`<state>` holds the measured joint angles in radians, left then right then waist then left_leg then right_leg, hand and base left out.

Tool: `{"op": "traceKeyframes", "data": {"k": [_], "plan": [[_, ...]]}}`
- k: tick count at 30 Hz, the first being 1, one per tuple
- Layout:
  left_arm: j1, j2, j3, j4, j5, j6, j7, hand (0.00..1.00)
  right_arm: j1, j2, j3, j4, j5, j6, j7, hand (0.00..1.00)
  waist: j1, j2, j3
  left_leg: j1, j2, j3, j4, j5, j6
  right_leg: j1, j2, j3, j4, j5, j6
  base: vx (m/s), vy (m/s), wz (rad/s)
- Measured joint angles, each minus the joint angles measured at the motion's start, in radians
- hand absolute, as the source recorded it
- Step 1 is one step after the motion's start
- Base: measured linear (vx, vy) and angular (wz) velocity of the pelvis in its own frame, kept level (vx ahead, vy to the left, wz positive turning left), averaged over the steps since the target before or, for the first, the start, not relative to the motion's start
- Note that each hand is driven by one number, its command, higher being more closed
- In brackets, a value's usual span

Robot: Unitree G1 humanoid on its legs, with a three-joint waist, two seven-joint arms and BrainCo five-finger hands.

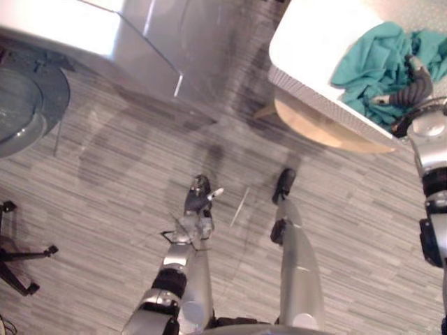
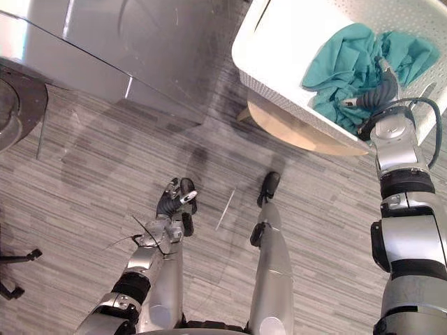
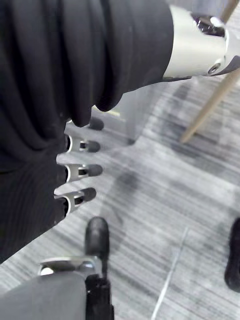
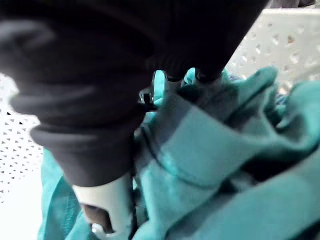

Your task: Pick up the laundry basket with both hands and put the clothes into the washing machine.

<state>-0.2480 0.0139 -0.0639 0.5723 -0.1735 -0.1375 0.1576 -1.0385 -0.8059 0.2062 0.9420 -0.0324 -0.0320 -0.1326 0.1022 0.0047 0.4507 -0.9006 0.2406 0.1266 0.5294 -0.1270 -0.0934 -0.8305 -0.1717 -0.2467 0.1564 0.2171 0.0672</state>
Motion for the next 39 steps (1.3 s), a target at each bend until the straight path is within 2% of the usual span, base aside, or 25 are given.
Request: {"op": "traceKeyframes", "data": {"k": [1, 2, 4, 9, 15, 20, 26, 29, 35, 37, 39], "plan": [[0.006, -0.001, 0.007, 0.0, -0.012, 0.001, 0.0, 0.0, -0.007, 0.001, 0.006, 0.013, -0.005, -0.001, -0.001, 0.0, 0.001, 0.0, 0.0, -0.007, 0.0, -0.004, 0.001, 0.0, 0.0, -0.004, 0.0, -0.003, 0.0, 0.001, -0.001, 0.0, 0.017, 0.1], [0.018, -0.003, 0.028, 0.0, -0.015, 0.001, 0.0, 0.0, -0.017, -0.001, 0.007, 0.026, -0.01, 0.0, -0.006, 1.0, 0.008, 0.0, 0.0, -0.013, -0.002, -0.014, 0.001, 0.0, 0.0, -0.005, -0.001, -0.01, 0.0, 0.001, -0.001, 0.02, 0.012, 0.09], [0.027, -0.01, 0.038, 0.0, -0.024, 0.0, 0.0, 0.0, -0.02, -0.014, 0.011, 0.038, -0.008, -0.003, -0.003, 1.0, 0.021, 0.0, 0.0, -0.016, -0.004, -0.02, -0.002, 0.0, 0.0, -0.005, -0.004, -0.022, 0.002, 0.0, -0.001, 0.02, 0.013, 0.09], [0.032, -0.012, 0.075, 0.001, -0.032, -0.001, -0.002, 0.0, -0.061, -0.048, 0.043, 0.078, -0.009, -0.01, 0.01, 1.0, 0.025, 0.0, 0.0, -0.036, -0.014, -0.052, -0.008, 0.011, -0.003, -0.005, -0.011, -0.055, 0.006, -0.006, -0.002, 0.01, 0.011, 0.16], [0.032, -0.023, 0.082, 0.003, -0.052, -0.002, -0.002, 0.0, -0.064, -0.038, 0.107, 0.106, -0.008, -0.006, 0.051, 1.0, 0.049, -0.001, 0.0, -0.032, -0.013, -0.076, -0.005, 0.014, -0.006, 0.016, -0.009, -0.082, 0.015, -0.018, -0.007, 0.02, 0.002, 0.09], [0.033, -0.04, 0.105, 0.003, -0.052, -0.002, -0.001, 0.0, -0.036, -0.016, 0.125, 0.105, -0.006, 0.009, 0.089, 1.0, 0.05, -0.002, -0.001, 0.016, -0.013, -0.093, -0.006, 0.013, -0.006, 0.078, -0.007, -0.104, 0.012, -0.026, -0.005, 0.03, -0.001, 0.1], [0.049, -0.035, 0.105, 0.005, -0.051, -0.002, -0.001, 0.0, 0.012, -0.016, 0.104, 0.087, 0.058, 0.019, 0.078, 1.0, 0.044, -0.009, -0.005, 0.116, -0.012, -0.088, -0.027, 0.013, -0.006, 0.178, -0.004, -0.112, -0.009, -0.031, -0.005, 0.01, -0.005, 0.04], [0.083, -0.027, 0.107, 0.03, -0.051, -0.001, -0.003, 0.0, 0.04, -0.016, 0.055, 0.018, 0.085, 0.023, 0.068, 1.0, 0.035, -0.019, -0.011, 0.175, -0.011, -0.08, -0.043, 0.013, -0.007, 0.227, -0.004, -0.111, -0.012, -0.04, -0.005, 0.0, -0.004, 0.01], [0.123, -0.005, 0.124, 0.144, -0.037, 0.012, -0.006, 0.0, 0.076, -0.005, -0.137, -0.171, 0.194, 0.016, 0.023, 1.0, 0.021, -0.049, -0.041, 0.331, -0.008, -0.055, -0.1, 0.016, -0.011, 0.34, -0.008, -0.108, 0.004, -0.08, 0.004, 0.03, -0.013, 0.0], [0.142, 0.004, 0.148, 0.183, -0.011, 0.02, -0.011, 0.0, 0.116, 0.003, -0.212, -0.262, 0.221, 0.008, 0.017, 1.0, 0.019, -0.074, -0.095, 0.387, -0.01, -0.047, -0.147, 0.026, -0.027, 0.362, -0.012, -0.108, 0.024, -0.107, 0.004, 0.08, -0.038, 0.02], [0.169, 0.013, 0.156, 0.204, -0.007, 0.021, -0.023, 0.0, 0.152, 0.007, -0.262, -0.311, 0.239, -0.006, 0.001, 1.0, 0.017, -0.087, -0.126, 0.447, -0.014, -0.045, -0.19, 0.036, -0.036, 0.396, -0.018, -0.111, 0.043, -0.129, 0.001, 0.1, -0.038, 0.08]]}}
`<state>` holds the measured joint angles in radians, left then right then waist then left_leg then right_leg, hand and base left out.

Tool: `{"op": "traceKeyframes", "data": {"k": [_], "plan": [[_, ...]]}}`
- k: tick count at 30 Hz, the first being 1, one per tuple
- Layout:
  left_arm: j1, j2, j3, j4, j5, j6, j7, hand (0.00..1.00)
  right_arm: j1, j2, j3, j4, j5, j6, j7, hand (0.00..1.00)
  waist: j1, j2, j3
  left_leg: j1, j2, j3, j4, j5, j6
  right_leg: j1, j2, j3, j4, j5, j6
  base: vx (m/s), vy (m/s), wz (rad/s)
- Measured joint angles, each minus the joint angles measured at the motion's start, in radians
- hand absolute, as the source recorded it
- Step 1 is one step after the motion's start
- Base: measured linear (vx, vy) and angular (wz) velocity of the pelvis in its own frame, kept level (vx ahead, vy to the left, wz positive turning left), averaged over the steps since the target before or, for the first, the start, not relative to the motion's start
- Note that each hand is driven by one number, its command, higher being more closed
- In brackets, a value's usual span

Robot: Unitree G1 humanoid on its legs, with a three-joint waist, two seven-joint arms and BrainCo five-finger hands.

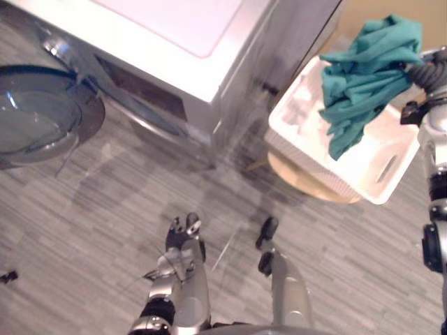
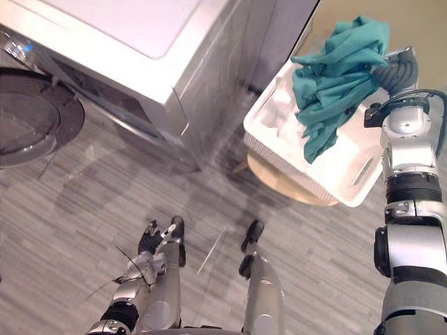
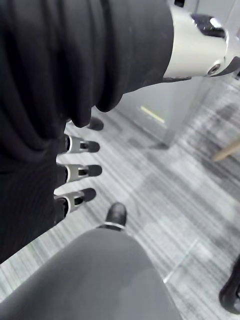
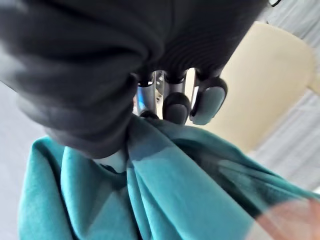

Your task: Pick up the laundry basket with both hands and put the clothes into the washing machine.

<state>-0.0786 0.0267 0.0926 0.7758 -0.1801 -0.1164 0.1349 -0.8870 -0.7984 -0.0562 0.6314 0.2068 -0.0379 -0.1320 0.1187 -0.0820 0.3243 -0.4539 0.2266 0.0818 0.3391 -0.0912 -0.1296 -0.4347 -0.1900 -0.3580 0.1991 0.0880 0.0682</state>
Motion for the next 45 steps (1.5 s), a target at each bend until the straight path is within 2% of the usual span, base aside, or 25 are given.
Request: {"op": "traceKeyframes", "data": {"k": [4, 7, 9, 12, 16, 19, 22, 25, 30, 33, 36, 39, 40, 45], "plan": [[0.06, 0.008, -0.002, 0.021, 0.026, 0.004, -0.005, 0.0, 0.051, 0.005, -0.075, -0.05, 0.04, -0.019, -0.005, 1.0, -0.005, -0.004, -0.071, 0.1, -0.012, -0.002, -0.074, 0.013, -0.008, 0.067, -0.006, -0.013, 0.012, -0.029, 0.009, 0.12, -0.02, 0.13], [0.11, 0.014, -0.025, -0.007, 0.026, 0.004, -0.023, 0.0, 0.068, 0.005, -0.1, -0.057, 0.04, -0.028, -0.005, 1.0, -0.032, -0.005, -0.118, 0.161, -0.032, -0.026, -0.134, 0.035, -0.009, 0.127, -0.009, -0.041, -0.009, -0.033, 0.013, 0.1, 0.017, 0.26], [0.172, 0.02, -0.055, -0.134, 0.02, 0.003, -0.028, 0.0, 0.092, 0.005, -0.129, -0.057, 0.04, -0.032, -0.017, 1.0, -0.047, -0.005, -0.155, 0.2, -0.041, -0.034, -0.171, 0.045, -0.006, 0.174, -0.008, -0.055, -0.039, -0.031, 0.016, 0.06, 0.032, 0.22], [0.22, 0.018, -0.055, -0.281, -0.009, -0.001, -0.027, 0.0, 0.105, 0.005, -0.134, -0.056, 0.041, -0.034, -0.021, 1.0, -0.048, -0.003, -0.201, 0.244, -0.05, -0.042, -0.208, 0.055, -0.003, 0.228, -0.003, -0.064, -0.09, -0.016, 0.026, 0.05, 0.033, 0.12], [0.26, 0.007, 0.003, -0.535, -0.085, -0.006, -0.015, 0.0, 0.118, 0.003, -0.138, -0.064, 0.04, -0.035, -0.024, 1.0, -0.048, 0.0, -0.256, 0.292, -0.059, -0.052, -0.246, 0.066, 0.001, 0.303, 0.006, -0.08, -0.174, 0.018, 0.036, 0.04, 0.023, 0.11], [0.256, 0.005, 0.083, -0.738, -0.12, -0.025, 0.026, 0.0, 0.14, 0.003, -0.138, -0.112, 0.035, -0.035, -0.026, 1.0, -0.046, 0.002, -0.271, 0.331, -0.064, -0.051, -0.258, 0.067, 0.002, 0.353, 0.01, -0.08, -0.207, 0.028, 0.04, 0.01, 0.011, 0.03], [0.249, 0.008, 0.154, -0.923, -0.106, -0.052, 0.095, 0.0, 0.141, 0.003, -0.14, -0.163, 0.026, -0.035, -0.025, 1.0, -0.047, 0.018, -0.29, 0.381, -0.07, -0.045, -0.275, 0.066, 0.003, 0.394, 0.006, -0.079, -0.217, 0.028, 0.04, 0.01, 0.006, -0.04], [0.222, 0.027, 0.155, -1.021, -0.058, -0.07, 0.135, 0.0, 0.141, 0.003, -0.138, -0.209, 0.026, -0.042, -0.021, 1.0, -0.044, 0.034, -0.314, 0.403, -0.071, -0.03, -0.288, 0.066, 0.003, 0.406, 0.006, -0.073, -0.22, 0.029, 0.042, 0.01, 0.011, -0.08], [0.048, 0.087, 0.102, -1.163, 0.021, -0.125, 0.18, 0.0, 0.129, 0.01, -0.109, -0.312, 0.029, -0.073, -0.018, 1.0, -0.042, 0.057, -0.331, 0.453, -0.07, 0.001, -0.301, 0.066, 0.003, 0.428, 0.007, -0.041, -0.222, 0.03, 0.043, -0.02, 0.006, -0.17], [-0.099, 0.146, 0.032, -1.147, 0.021, -0.16, 0.181, 0.0, 0.066, 0.054, -0.058, -0.342, 0.038, -0.078, -0.018, 1.0, -0.05, 0.07, -0.343, 0.473, -0.07, 0.026, -0.305, 0.066, 0.003, 0.43, 0.009, -0.015, -0.225, 0.037, 0.04, -0.03, 0.009, -0.25], [-0.29, 0.185, -0.093, -0.995, -0.024, -0.176, 0.174, 0.0, -0.001, 0.134, -0.04, -0.343, 0.038, -0.087, -0.021, 1.0, -0.051, 0.079, -0.348, 0.486, -0.071, 0.045, -0.306, 0.066, 0.003, 0.431, 0.011, 0.009, -0.236, 0.051, 0.038, -0.06, 0.013, -0.25], [-0.449, 0.209, -0.253, -0.731, -0.093, -0.148, 0.125, 0.0, -0.079, 0.188, 0.048, -0.342, 0.039, -0.088, -0.041, 1.0, -0.058, 0.082, -0.351, 0.484, -0.068, 0.055, -0.306, 0.066, 0.003, 0.43, 0.018, 0.023, -0.26, 0.072, 0.033, -0.05, 0.007, -0.14], [-0.477, 0.209, -0.292, -0.667, -0.106, -0.131, 0.11, 0.0, -0.109, 0.212, 0.076, -0.341, 0.039, -0.087, -0.041, 1.0, -0.072, 0.082, -0.351, 0.484, -0.068, 0.058, -0.306, 0.066, 0.003, 0.431, 0.019, 0.031, -0.265, 0.076, 0.033, -0.02, 0.005, -0.1], [-0.578, 0.202, -0.405, -0.437, -0.106, -0.07, 0.082, 0.0, -0.181, 0.277, 0.114, -0.341, 0.051, -0.087, -0.043, 1.0, -0.103, 0.075, -0.351, 0.487, -0.068, 0.066, -0.305, 0.066, 0.003, 0.429, 0.021, 0.043, -0.269, 0.08, 0.032, 0.01, 0.008, -0.05]]}}
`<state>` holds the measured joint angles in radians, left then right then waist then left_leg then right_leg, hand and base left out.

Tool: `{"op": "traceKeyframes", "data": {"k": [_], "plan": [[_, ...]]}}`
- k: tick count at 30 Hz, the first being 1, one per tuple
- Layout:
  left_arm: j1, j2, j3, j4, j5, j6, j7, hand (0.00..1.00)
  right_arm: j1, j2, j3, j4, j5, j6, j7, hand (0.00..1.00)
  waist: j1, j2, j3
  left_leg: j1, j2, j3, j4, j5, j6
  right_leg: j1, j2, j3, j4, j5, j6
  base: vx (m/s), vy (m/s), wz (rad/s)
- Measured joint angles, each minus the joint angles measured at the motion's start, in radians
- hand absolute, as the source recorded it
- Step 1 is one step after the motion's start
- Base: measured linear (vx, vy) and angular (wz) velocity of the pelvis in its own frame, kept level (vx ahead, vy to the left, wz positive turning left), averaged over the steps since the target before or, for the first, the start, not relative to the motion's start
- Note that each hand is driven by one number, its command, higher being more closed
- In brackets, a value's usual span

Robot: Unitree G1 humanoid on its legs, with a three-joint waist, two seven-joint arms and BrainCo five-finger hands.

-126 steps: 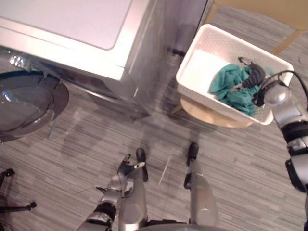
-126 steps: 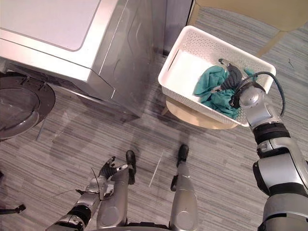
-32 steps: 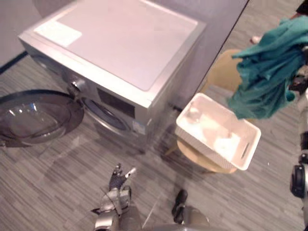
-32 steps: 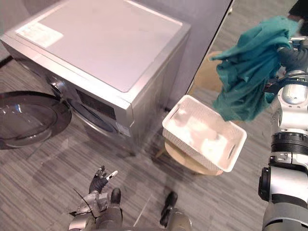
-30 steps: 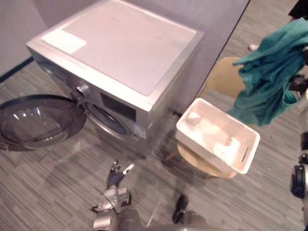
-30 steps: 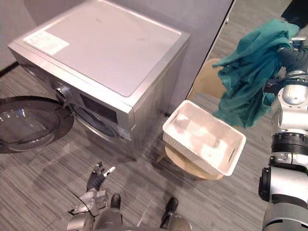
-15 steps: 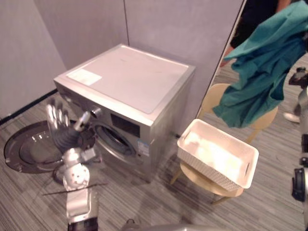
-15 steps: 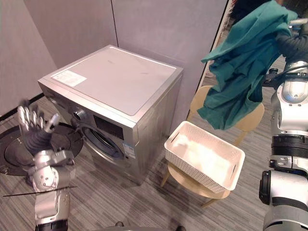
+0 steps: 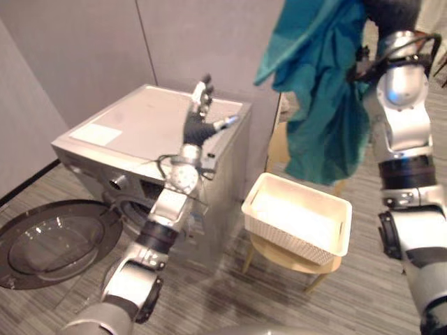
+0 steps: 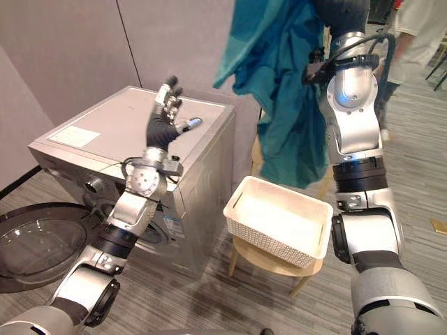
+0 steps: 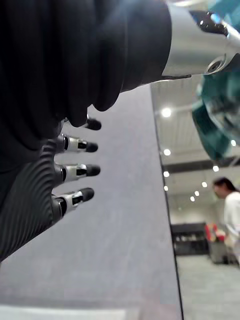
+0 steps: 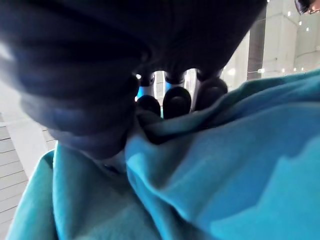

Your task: Pick up the laundry basket with both hands and put the clothes into the washing machine.

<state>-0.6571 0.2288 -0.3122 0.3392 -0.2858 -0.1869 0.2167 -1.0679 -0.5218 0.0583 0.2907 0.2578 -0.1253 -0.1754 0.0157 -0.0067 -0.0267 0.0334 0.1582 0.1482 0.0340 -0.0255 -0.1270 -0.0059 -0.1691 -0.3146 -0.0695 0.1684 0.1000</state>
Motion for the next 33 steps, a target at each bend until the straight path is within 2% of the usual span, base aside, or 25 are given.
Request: {"op": "traceKeyframes", "data": {"k": [3, 9, 16, 20, 29, 33], "plan": [[-0.05, -0.003, -0.037, 0.049, -0.002, 0.024, -0.008, 0.0, -0.005, 0.026, 0.026, 0.001, 0.011, -0.001, -0.002, 1.0, -0.002, -0.004, 0.002, 0.01, 0.0, 0.016, -0.001, -0.002, 0.001, -0.002, 0.001, 0.017, 0.0, 0.001, 0.0, 0.01, 0.012, -0.16], [-0.172, -0.031, -0.118, 0.111, -0.008, 0.03, -0.023, 0.0, -0.005, 0.084, 0.049, 0.001, 0.019, -0.001, -0.001, 1.0, -0.008, -0.014, 0.009, 0.016, 0.002, 0.024, -0.002, -0.003, 0.001, -0.003, 0.004, 0.028, 0.0, 0.0, 0.0, -0.01, 0.007, -0.05], [-0.264, -0.04, -0.121, 0.182, -0.038, 0.033, -0.018, 0.0, -0.008, 0.119, 0.079, 0.001, 0.02, -0.001, 0.0, 1.0, -0.035, -0.028, 0.012, 0.017, 0.003, 0.043, -0.003, -0.003, 0.001, -0.017, 0.007, 0.048, 0.0, 0.006, -0.005, -0.02, 0.007, -0.08], [-0.339, -0.04, -0.121, 0.182, -0.057, 0.032, -0.015, 0.0, -0.008, 0.122, 0.079, 0.001, 0.02, -0.001, 0.0, 1.0, -0.036, -0.028, 0.012, 0.018, 0.003, 0.043, -0.002, -0.003, 0.001, -0.017, 0.007, 0.049, 0.002, 0.006, -0.005, 0.0, 0.0, 0.0], [-0.358, -0.049, -0.122, 0.178, -0.102, 0.03, -0.014, 0.0, -0.008, 0.149, 0.079, 0.001, 0.019, 0.003, 0.0, 1.0, -0.054, -0.028, 0.012, 0.024, 0.004, 0.046, 0.0, -0.004, 0.002, -0.017, 0.007, 0.055, 0.011, 0.006, -0.005, 0.0, 0.001, -0.01], [-0.409, -0.053, -0.162, 0.167, -0.114, 0.03, -0.017, 0.0, -0.008, 0.159, 0.079, 0.0, 0.019, 0.003, 0.0, 1.0, -0.055, -0.028, 0.012, 0.026, 0.004, 0.048, 0.0, -0.004, 0.002, -0.017, 0.007, 0.057, 0.011, 0.006, -0.005, 0.0, 0.0, 0.0]]}}
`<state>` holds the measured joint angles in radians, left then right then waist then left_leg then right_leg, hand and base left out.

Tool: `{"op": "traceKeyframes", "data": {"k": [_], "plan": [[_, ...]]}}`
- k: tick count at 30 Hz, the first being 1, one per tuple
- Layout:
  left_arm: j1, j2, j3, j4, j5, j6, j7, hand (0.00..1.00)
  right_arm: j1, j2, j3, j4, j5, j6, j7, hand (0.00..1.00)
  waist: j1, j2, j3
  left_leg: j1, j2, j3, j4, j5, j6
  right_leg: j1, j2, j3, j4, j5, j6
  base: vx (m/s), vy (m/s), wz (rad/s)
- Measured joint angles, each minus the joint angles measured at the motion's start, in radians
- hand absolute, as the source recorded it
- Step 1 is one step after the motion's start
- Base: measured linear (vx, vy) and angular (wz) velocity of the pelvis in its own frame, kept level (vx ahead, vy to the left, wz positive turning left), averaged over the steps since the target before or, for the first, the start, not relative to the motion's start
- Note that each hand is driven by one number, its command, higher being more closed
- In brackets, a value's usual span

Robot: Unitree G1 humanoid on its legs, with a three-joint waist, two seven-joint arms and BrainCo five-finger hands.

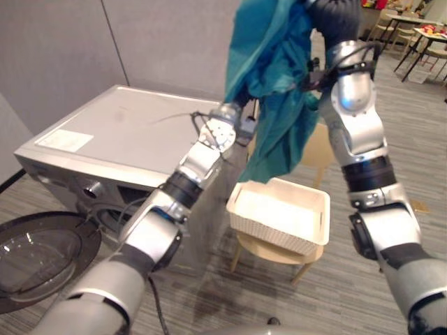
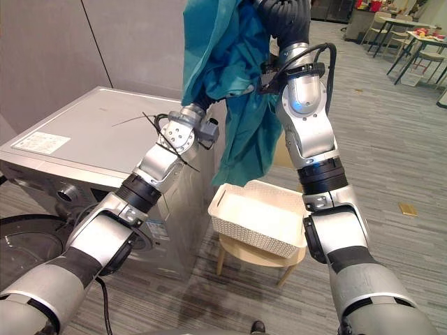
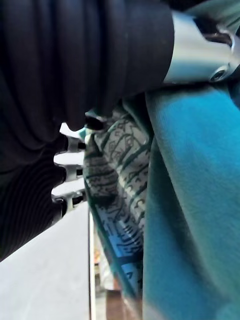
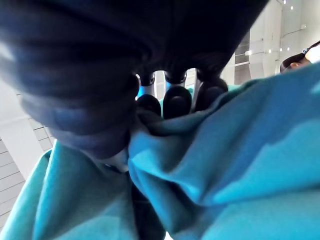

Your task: Pick up the laundry basket with both hands and put the clothes into the washing machine.

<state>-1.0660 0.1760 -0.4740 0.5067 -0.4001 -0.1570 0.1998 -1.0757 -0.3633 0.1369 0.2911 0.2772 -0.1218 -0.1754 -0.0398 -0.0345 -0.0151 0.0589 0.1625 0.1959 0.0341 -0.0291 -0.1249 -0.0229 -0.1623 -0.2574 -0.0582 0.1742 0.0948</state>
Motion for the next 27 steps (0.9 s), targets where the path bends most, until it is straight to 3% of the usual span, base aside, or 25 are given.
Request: {"op": "traceKeyframes", "data": {"k": [8, 9, 26, 27], "plan": [[-0.03, -0.035, -0.035, 0.0, -0.002, 0.001, 0.002, 0.0, 0.0, 0.007, 0.001, -0.001, 0.01, 0.0, 0.0, 1.0, -0.005, 0.001, -0.001, 0.006, 0.0, 0.008, 0.0, -0.001, 0.001, -0.001, 0.0, 0.01, 0.0, 0.0, 0.0, 0.0, 0.001, -0.03], [-0.031, -0.037, -0.037, 0.0, -0.002, 0.001, 0.002, 1.0, 0.0, 0.011, 0.003, -0.003, 0.01, 0.0, 0.0, 1.0, -0.006, 0.002, -0.001, 0.007, 0.0, 0.01, 0.0, -0.001, 0.0, -0.001, 0.001, 0.011, 0.0, 0.0, 0.0, -0.01, 0.002, -0.05], [-0.059, -0.046, -0.052, -0.025, -0.002, 0.001, 0.005, 1.0, 0.031, 0.041, 0.03, -0.082, 0.036, -0.023, -0.005, 1.0, -0.032, 0.005, -0.006, 0.016, -0.002, 0.026, 0.001, -0.007, 0.003, -0.005, 0.001, 0.027, 0.001, 0.0, 0.0, 0.0, 0.001, -0.02], [-0.059, -0.046, -0.055, -0.026, -0.002, 0.001, 0.005, 1.0, 0.032, 0.041, 0.03, -0.082, 0.036, -0.026, -0.005, 0.0, -0.032, 0.005, -0.006, 0.016, -0.002, 0.027, 0.001, -0.007, 0.003, -0.005, 0.001, 0.027, 0.001, 0.0, 0.0, 0.0, 0.0, 0.0]]}}
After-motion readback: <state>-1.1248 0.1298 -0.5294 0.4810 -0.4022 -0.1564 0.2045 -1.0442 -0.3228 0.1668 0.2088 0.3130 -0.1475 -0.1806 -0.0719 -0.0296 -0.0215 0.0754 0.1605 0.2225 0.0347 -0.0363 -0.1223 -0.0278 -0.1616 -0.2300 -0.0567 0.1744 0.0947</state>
